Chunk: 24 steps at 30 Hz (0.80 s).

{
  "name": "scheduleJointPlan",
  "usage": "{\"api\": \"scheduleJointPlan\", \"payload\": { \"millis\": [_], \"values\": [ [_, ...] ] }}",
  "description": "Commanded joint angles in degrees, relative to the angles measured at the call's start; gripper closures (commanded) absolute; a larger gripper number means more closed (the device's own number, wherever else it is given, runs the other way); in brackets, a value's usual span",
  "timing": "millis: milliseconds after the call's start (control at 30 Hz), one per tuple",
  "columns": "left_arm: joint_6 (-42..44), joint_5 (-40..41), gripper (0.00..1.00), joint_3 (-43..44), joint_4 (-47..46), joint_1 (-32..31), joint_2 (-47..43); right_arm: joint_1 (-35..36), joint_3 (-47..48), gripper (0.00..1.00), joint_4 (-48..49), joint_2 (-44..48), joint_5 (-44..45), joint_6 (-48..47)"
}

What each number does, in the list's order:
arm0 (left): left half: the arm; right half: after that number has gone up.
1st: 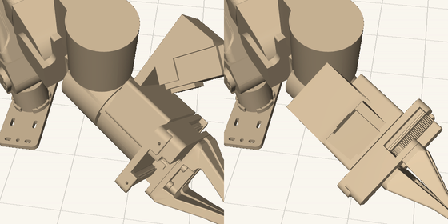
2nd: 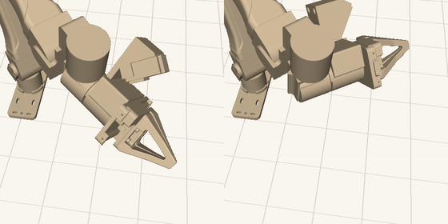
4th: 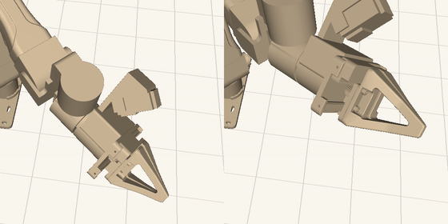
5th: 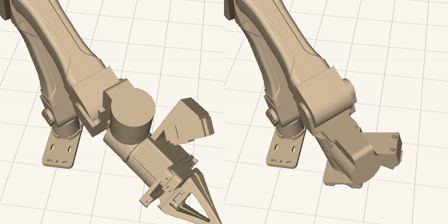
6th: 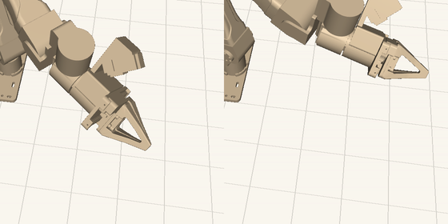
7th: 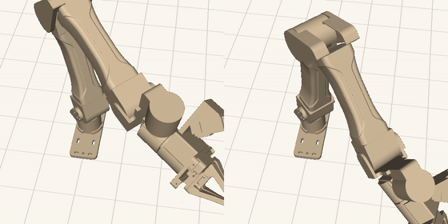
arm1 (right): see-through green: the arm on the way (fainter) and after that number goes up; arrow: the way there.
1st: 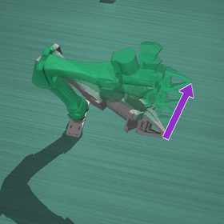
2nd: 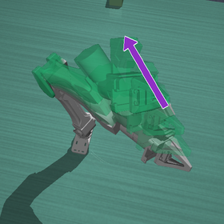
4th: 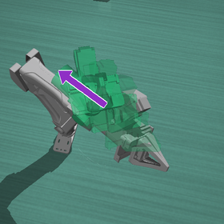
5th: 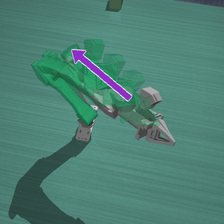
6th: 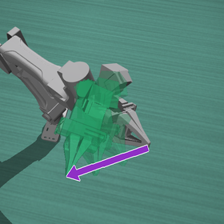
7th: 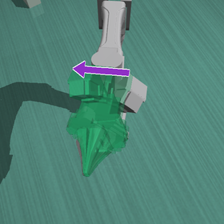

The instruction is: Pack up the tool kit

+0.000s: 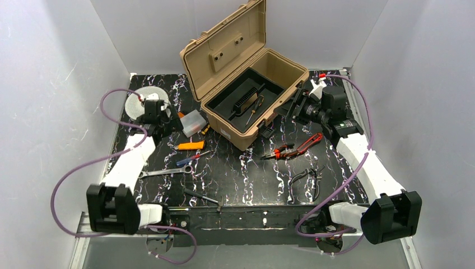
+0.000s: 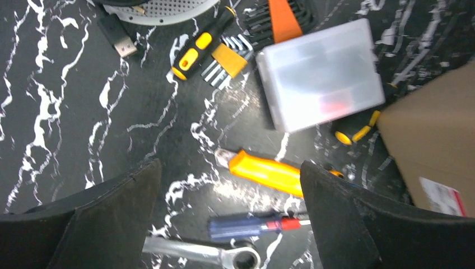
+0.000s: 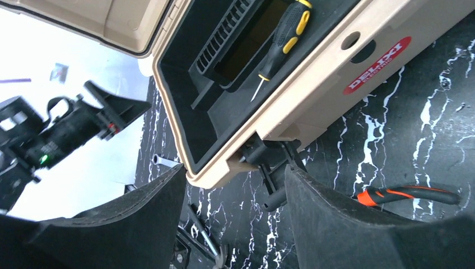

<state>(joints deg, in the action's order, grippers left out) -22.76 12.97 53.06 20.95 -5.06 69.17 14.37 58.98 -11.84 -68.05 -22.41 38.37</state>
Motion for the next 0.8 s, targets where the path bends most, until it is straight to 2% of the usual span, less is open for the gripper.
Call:
{"api": "scheduleJointPlan", "payload": {
  "millis": [0, 100, 233, 333, 600, 767],
  "values": [
    [9.16, 0.07, 0.09, 6.33, -0.88, 1.91, 8.23, 0.05, -1.15, 0.28, 6.74, 2.28, -4.92, 0.79],
    [13.17, 1.34, 0.12, 8.94, 0.27, 2.61, 11.88, 0.03, -1.75, 0.29, 7.59, 2.90, -5.87, 1.54],
    [16.13, -6.12, 0.26, 10.09, -0.38, 5.91, 16.23, 0.04, -2.60, 0.29, 8.78, 3.93, -5.88, 2.07],
    [16.75, -12.03, 0.31, 13.59, 2.32, 8.98, 22.93, 0.04, -3.48, 0.29, 9.89, 4.48, -6.06, 2.64],
    [16.08, -17.22, 0.33, 19.41, 4.03, 11.69, 33.26, 0.02, -3.74, 0.30, 10.11, 4.33, -7.29, 3.09],
    [16.80, -16.68, 0.35, 24.45, 6.15, 11.82, 39.34, -0.05, -3.56, 0.30, 9.89, 4.33, -7.39, 3.03]
  ]
}}
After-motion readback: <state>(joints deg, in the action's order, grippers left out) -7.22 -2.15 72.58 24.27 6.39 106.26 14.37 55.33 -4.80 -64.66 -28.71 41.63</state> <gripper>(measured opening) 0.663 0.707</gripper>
